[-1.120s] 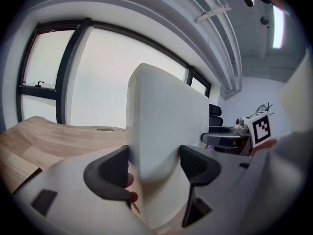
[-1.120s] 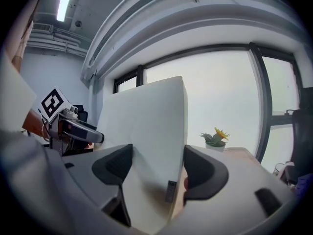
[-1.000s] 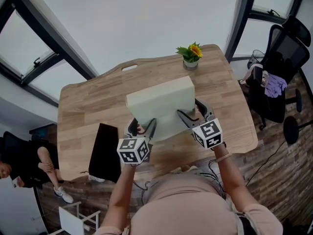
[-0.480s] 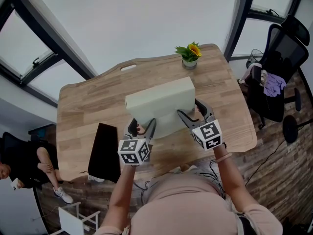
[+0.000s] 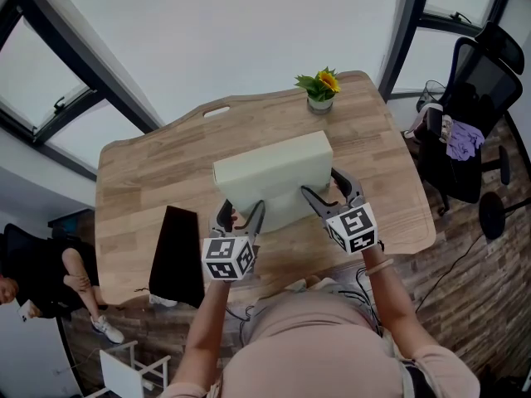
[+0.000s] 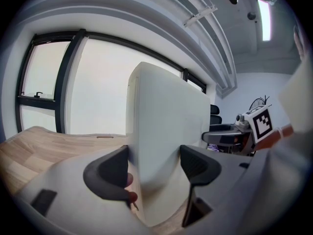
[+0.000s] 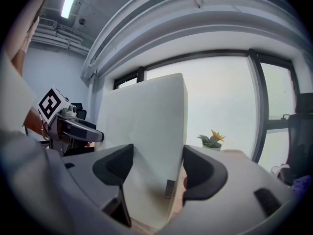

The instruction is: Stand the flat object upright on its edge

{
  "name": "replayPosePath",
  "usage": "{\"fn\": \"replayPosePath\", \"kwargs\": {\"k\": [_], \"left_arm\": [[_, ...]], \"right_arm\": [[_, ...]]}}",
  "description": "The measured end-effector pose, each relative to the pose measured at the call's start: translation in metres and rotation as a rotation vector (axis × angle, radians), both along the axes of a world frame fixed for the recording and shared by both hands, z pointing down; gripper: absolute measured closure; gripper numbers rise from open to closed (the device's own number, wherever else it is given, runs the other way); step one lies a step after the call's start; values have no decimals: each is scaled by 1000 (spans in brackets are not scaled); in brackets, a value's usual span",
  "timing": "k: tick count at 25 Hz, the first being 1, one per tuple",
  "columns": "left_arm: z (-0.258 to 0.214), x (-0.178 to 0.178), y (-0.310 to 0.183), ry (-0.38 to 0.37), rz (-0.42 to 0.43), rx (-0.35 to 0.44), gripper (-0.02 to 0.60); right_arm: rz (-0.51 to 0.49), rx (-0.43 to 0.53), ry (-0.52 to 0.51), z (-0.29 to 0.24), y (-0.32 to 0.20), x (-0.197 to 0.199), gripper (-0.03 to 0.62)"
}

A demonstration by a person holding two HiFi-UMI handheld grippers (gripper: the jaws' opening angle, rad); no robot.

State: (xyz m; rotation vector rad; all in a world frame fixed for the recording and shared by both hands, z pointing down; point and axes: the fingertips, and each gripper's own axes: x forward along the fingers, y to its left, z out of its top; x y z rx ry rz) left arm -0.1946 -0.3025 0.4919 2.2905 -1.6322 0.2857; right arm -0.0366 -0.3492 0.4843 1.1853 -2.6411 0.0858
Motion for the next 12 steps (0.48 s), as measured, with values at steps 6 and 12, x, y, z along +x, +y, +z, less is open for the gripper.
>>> {"fn": "replayPosePath", "kwargs": {"k": [6,12], "left_arm": [[1,0,4,-4,4,17,275],[0,3,8,-10,6,27,273]], "right_arm": [[0,4,-3,1,4,0,273],[1,13,-6,1,8,3,272]]}}
